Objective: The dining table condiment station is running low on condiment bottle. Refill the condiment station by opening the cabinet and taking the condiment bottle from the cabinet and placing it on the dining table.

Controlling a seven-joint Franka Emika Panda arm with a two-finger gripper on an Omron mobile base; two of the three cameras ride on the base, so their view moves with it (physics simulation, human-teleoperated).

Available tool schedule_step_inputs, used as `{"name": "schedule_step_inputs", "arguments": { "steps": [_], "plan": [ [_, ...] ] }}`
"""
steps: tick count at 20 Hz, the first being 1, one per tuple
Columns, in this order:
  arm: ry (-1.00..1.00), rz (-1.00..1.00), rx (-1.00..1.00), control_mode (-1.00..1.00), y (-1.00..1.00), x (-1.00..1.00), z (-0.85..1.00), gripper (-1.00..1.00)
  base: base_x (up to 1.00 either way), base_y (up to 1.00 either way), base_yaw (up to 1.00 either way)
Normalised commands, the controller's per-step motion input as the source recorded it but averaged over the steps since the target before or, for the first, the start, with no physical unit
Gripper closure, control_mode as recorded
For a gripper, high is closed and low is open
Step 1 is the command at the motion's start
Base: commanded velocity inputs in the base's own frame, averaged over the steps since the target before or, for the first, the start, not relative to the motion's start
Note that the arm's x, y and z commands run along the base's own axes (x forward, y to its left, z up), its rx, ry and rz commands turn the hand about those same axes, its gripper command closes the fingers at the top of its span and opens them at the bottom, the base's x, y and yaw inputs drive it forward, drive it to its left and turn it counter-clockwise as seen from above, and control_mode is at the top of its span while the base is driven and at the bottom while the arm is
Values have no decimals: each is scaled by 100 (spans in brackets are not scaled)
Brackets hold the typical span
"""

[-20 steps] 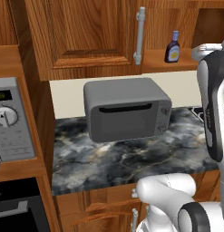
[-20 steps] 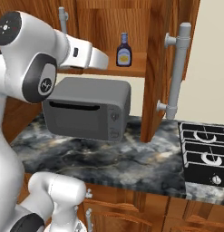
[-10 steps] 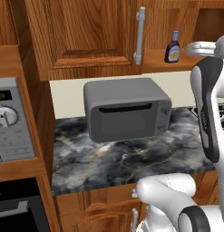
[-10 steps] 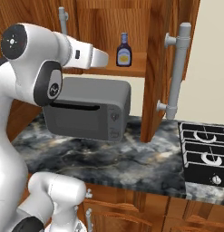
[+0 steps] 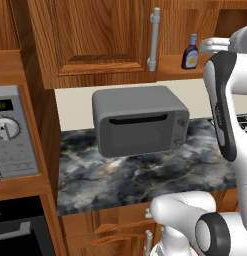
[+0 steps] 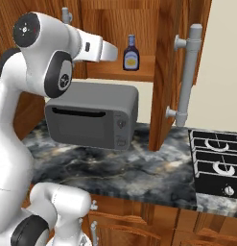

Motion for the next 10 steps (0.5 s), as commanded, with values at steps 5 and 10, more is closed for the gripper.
{"name": "schedule_step_inputs", "arguments": {
  "steps": [5,10],
  "plan": [
    [0,7,0,-100,0,38,-14,-100,0,0,0],
    [0,5,0,-100,-11,41,-4,-100,0,0,0]
  ]
}}
